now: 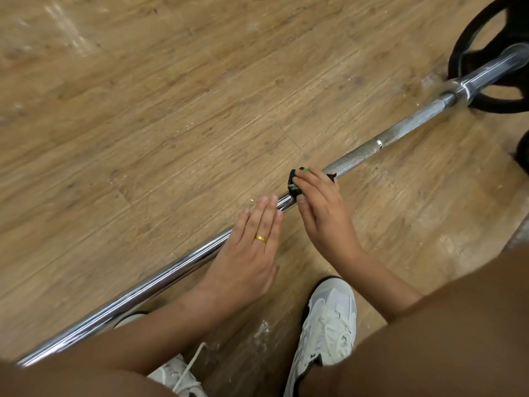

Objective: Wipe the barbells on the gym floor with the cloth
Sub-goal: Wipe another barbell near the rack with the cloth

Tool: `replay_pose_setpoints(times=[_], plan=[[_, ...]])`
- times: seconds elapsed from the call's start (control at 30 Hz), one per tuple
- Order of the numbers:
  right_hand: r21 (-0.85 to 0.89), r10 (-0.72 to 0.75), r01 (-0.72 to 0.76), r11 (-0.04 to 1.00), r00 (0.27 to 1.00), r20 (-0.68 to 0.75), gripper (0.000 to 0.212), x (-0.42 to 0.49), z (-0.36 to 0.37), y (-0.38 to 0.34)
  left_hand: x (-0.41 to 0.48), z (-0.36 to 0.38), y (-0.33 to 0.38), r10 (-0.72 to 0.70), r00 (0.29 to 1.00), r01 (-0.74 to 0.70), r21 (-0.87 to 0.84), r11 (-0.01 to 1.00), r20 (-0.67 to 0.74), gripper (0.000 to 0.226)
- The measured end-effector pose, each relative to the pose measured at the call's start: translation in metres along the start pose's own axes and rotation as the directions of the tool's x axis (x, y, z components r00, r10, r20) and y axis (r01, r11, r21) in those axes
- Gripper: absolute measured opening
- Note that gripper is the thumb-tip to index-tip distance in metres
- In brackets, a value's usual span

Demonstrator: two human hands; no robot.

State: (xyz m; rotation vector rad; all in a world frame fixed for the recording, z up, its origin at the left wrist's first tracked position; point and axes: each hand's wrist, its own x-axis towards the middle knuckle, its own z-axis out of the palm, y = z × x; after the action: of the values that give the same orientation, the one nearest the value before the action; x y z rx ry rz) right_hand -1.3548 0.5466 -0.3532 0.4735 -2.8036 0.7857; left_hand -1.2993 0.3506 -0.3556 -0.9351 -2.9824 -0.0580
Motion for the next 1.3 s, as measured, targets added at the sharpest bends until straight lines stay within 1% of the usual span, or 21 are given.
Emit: replay_pose_setpoints(times=[0.1, 0.13, 0.23, 0.27, 0.33, 0.47, 0.5, 0.6, 0.63, 0.73, 0.8, 0.93, 1.0, 1.13, 1.2, 1.3], plan=[[-0.039, -0.135, 0.137, 0.99, 0.99, 0.052, 0.033, 0.005, -0.005, 0.008, 0.0, 0.001, -0.001, 0.001, 1.0, -0.001, 0.004, 1.0, -0.012, 0.09], [-0.054, -0.138, 0.141, 0.988, 0.989, 0.054, 0.033, 0.009, -0.008, 0.014, 0.0, 0.001, -0.003, 0.001, 1.0, -0.001, 0.003, 1.0, -0.016, 0.089], [-0.027, 0.008, -0.008, 1.0, 1.0, -0.017, 0.034, 0.018, -0.013, 0.027, 0.001, 0.002, -0.006, -0.006, 1.0, 0.006, 0.014, 1.0, -0.024, 0.085], [-0.012, 0.026, -0.027, 1.0, 0.999, -0.028, 0.034, 0.018, -0.013, 0.026, 0.002, 0.002, -0.007, -0.009, 1.0, 0.009, 0.017, 1.0, -0.024, 0.083], [0.009, 0.008, -0.009, 1.0, 1.0, 0.004, 0.035, 0.017, -0.008, 0.018, 0.005, 0.003, -0.008, -0.018, 1.0, 0.018, 0.005, 1.0, -0.023, 0.082], [0.021, -0.118, 0.117, 0.993, 0.989, 0.088, 0.034, 0.026, -0.007, 0.018, 0.009, 0.002, -0.014, -0.043, 0.999, 0.043, -0.021, 0.999, -0.032, 0.079], [0.023, -0.108, 0.106, 0.994, 0.991, 0.085, 0.034, 0.032, -0.008, 0.021, 0.011, 0.002, -0.017, -0.049, 0.998, 0.049, -0.018, 0.999, -0.032, 0.078], [0.043, 0.009, -0.01, 0.999, 1.0, 0.023, 0.035, 0.039, -0.009, 0.026, 0.015, 0.0, -0.023, -0.055, 0.998, 0.055, -0.001, 0.998, -0.009, 0.08], [0.05, 0.008, -0.01, 0.999, 1.0, 0.024, 0.036, 0.039, -0.006, 0.022, 0.016, -0.001, -0.026, -0.059, 0.998, 0.059, 0.005, 0.998, 0.002, 0.081], [0.052, -0.109, 0.105, 0.993, 0.989, 0.102, 0.036, 0.041, 0.005, 0.011, 0.021, -0.003, -0.033, -0.068, 0.997, 0.068, 0.018, 0.998, 0.023, 0.083], [0.037, -0.163, 0.16, 0.986, 0.98, 0.115, 0.035, 0.051, 0.005, 0.016, 0.024, -0.004, -0.039, -0.074, 0.997, 0.073, 0.028, 0.997, 0.029, 0.082], [0.026, -0.049, 0.048, 0.998, 0.998, 0.045, 0.037, 0.062, 0.003, 0.024, 0.03, -0.006, -0.052, -0.084, 0.996, 0.082, 0.046, 0.996, 0.042, 0.084], [0.043, -0.071, 0.069, 0.997, 0.995, 0.066, 0.038, 0.063, 0.009, 0.018, 0.034, -0.008, -0.057, -0.099, 0.993, 0.096, 0.039, 0.995, 0.062, 0.089], [0.019, -0.19, 0.189, 0.982, 0.97, 0.15, 0.039, 0.082, 0.011, 0.023, 0.04, -0.009, -0.071, -0.107, 0.992, 0.106, 0.02, 0.994, 0.059, 0.091], [-0.004, -0.175, 0.177, 0.984, 0.976, 0.132, 0.038, 0.097, 0.008, 0.028, 0.043, -0.01, -0.078, -0.108, 0.993, 0.107, 0.016, 0.994, 0.055, 0.09], [-0.014, -0.164, 0.166, 0.986, 0.984, 0.067, 0.036, 0.105, 0.018, 0.019, 0.049, -0.01, -0.087, -0.13, 0.99, 0.13, 0.013, 0.991, 0.044, 0.089]])
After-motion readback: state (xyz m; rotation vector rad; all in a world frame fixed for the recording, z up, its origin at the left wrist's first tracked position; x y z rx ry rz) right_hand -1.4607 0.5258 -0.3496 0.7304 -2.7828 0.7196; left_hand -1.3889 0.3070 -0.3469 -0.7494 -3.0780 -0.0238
